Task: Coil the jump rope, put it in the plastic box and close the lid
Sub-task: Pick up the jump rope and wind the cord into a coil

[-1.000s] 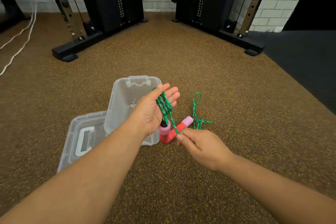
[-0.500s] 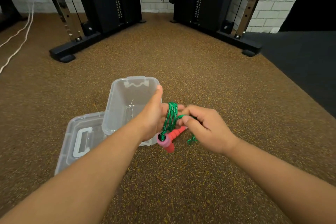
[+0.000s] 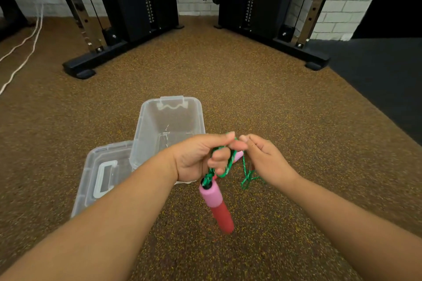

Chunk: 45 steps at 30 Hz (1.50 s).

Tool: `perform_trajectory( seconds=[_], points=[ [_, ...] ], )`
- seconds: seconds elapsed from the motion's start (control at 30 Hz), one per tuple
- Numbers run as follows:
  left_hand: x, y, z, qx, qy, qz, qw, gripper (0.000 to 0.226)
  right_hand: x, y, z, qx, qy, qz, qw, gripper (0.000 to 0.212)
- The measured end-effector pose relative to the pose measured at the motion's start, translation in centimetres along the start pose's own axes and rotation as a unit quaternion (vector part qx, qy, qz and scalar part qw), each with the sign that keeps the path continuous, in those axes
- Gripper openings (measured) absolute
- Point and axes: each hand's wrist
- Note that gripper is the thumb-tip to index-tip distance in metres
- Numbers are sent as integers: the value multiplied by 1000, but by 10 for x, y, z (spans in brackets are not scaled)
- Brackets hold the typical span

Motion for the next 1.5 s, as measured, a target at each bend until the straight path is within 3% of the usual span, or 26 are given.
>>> perform_trajectory(
  seconds=[0.23,0.43,0.57,0.77,0.93,1.1,1.23,1.37,1.5],
  points=[
    [-4,8,-9,-101,-98,83,987,34,-13,-14,12,13,-28,30,999,30],
    [-9,14,-13,-187,-148,147,960,33,-7,-26,19,61,-136,-10,989,26],
    [-8,17,-14,-203,-172,173,948,33,3,-30,21,89,-205,-57,973,24],
    [-7,16,-14,-221,-99,165,956,34,16,-35,20,114,-239,-126,956,26],
    [-5,13,-11,-228,36,90,969,59,29,-27,13,89,-158,-140,973,24],
    [0,5,-2,-241,218,42,945,69,34,-14,0,46,-80,-112,989,18],
    [-1,0,1,-134,274,-16,952,79,34,-6,-9,10,-94,-101,990,20],
    [-2,-1,0,-120,270,-22,955,58,22,0,-12,-3,-134,-91,987,24],
    [-4,1,-3,-118,204,20,972,45,13,-3,-8,19,-75,-39,996,25]
  ],
)
Point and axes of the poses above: each hand's wrist, its own y-axis towards the middle knuckle, its own z-axis out of the palm, x = y × z, and after that the axes turned 1 degree about -y, right-handed
